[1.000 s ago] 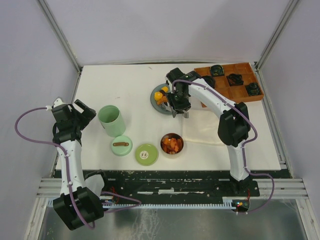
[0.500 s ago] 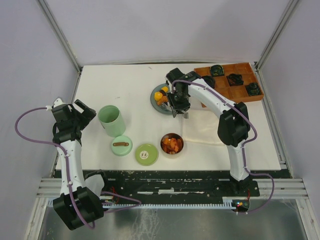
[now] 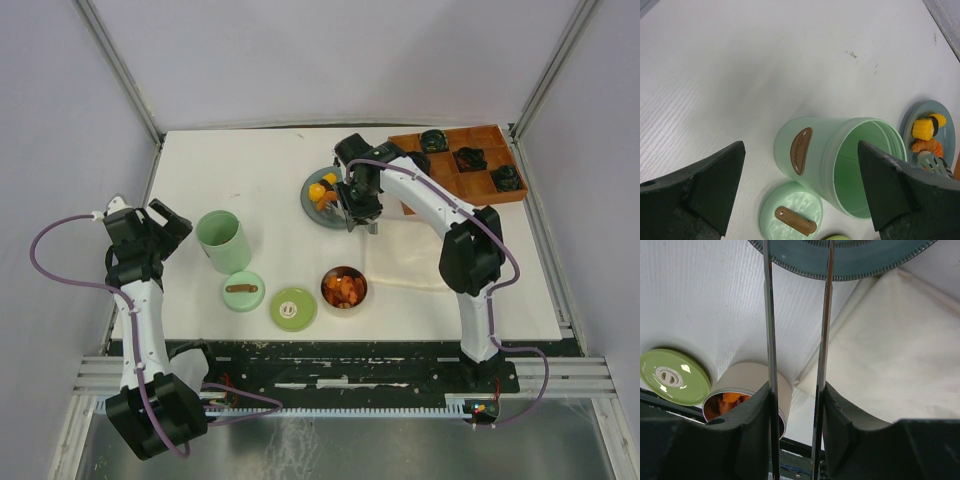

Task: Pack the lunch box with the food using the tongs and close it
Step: Pick up the fake food from the plate.

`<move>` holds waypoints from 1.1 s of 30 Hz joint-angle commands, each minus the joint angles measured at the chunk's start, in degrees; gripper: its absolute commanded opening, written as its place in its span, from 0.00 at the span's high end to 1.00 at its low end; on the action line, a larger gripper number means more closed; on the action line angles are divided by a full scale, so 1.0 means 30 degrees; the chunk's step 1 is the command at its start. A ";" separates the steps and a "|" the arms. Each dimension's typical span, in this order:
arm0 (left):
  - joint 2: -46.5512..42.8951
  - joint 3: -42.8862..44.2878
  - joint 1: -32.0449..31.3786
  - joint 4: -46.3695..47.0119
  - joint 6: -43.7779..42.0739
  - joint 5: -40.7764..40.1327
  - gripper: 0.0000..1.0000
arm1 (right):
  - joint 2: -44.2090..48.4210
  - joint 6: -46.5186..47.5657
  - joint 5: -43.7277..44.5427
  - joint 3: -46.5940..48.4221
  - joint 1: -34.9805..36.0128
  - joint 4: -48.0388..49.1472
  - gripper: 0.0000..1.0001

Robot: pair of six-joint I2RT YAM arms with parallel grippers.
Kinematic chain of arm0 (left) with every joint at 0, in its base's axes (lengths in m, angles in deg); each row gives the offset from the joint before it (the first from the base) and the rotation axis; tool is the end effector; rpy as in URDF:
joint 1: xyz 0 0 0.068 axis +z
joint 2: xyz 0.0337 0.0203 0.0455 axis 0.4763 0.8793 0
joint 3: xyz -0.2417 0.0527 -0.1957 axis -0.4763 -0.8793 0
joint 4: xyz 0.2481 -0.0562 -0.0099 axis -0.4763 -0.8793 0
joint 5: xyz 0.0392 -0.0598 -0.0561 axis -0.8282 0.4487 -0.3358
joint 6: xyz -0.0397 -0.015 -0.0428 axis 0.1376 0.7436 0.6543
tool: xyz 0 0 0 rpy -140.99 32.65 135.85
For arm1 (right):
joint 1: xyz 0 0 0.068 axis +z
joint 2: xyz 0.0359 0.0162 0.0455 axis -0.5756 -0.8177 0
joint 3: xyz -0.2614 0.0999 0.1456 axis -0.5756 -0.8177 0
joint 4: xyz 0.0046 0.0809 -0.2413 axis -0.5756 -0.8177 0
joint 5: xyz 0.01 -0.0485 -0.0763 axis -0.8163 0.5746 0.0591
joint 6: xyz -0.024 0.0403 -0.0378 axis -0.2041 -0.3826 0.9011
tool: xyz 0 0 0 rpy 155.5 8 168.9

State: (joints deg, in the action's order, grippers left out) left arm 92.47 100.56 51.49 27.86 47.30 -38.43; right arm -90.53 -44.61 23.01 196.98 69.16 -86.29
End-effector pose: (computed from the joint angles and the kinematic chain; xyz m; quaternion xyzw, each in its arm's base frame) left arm 0.1643 0.0635 0.3171 -0.3536 0.8094 -0.0791 0.4621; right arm 0.3685 0.2511 0.2972 -0.1404 0.9791 0.0832 0.1216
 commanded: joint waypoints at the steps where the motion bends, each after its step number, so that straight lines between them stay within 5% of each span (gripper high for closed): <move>1: -0.0173 0.0068 0.0073 0.0684 0.0295 -0.0071 0.01 | 0.1610 -0.0277 0.0387 -0.0307 0.0022 0.0837 0.63; 24: -0.0100 0.0075 0.0069 0.0698 0.0317 -0.0093 0.01 | 0.4273 -0.1644 -0.2044 -0.0433 0.0151 0.2374 0.63; 33: -0.0100 0.0075 0.0079 0.0670 0.0302 -0.0130 0.01 | 0.4236 -0.2096 -0.2738 0.1267 0.2059 0.3036 0.61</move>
State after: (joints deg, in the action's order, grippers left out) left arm 92.47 100.56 51.49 27.86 47.30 -38.43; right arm -80.28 -49.49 16.86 195.63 71.98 -81.27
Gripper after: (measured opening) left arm 0.994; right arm 0.455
